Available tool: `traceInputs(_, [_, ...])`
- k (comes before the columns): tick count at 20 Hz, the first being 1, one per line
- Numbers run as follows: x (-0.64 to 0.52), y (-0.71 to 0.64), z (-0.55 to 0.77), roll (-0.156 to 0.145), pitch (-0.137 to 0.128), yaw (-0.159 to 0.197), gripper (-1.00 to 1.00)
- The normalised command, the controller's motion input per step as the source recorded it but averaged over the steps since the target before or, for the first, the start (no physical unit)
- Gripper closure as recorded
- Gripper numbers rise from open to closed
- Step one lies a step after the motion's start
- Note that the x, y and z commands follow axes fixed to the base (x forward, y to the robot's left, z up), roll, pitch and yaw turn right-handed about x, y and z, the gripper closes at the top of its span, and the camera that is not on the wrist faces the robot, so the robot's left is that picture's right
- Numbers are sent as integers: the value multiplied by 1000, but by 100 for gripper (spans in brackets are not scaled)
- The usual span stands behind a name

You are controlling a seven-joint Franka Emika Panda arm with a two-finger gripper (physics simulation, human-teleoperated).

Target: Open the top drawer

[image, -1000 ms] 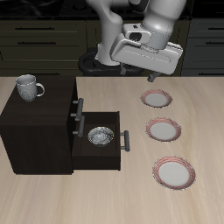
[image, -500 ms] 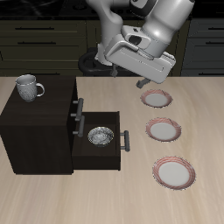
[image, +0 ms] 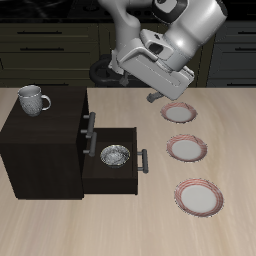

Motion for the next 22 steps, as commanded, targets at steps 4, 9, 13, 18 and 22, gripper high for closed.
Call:
traceInputs(4, [-24,47,-53,-75,0,50,-100])
traceInputs(9, [-60,-49,24,-73,-16,50,-100])
traceInputs(13, [-13,-124,-70,-62,46,4,-100])
traceInputs(18, [51,-106,-185,-42,45,13,-100])
traceInputs(22, [41,-90,-115,-13,6,14,-100])
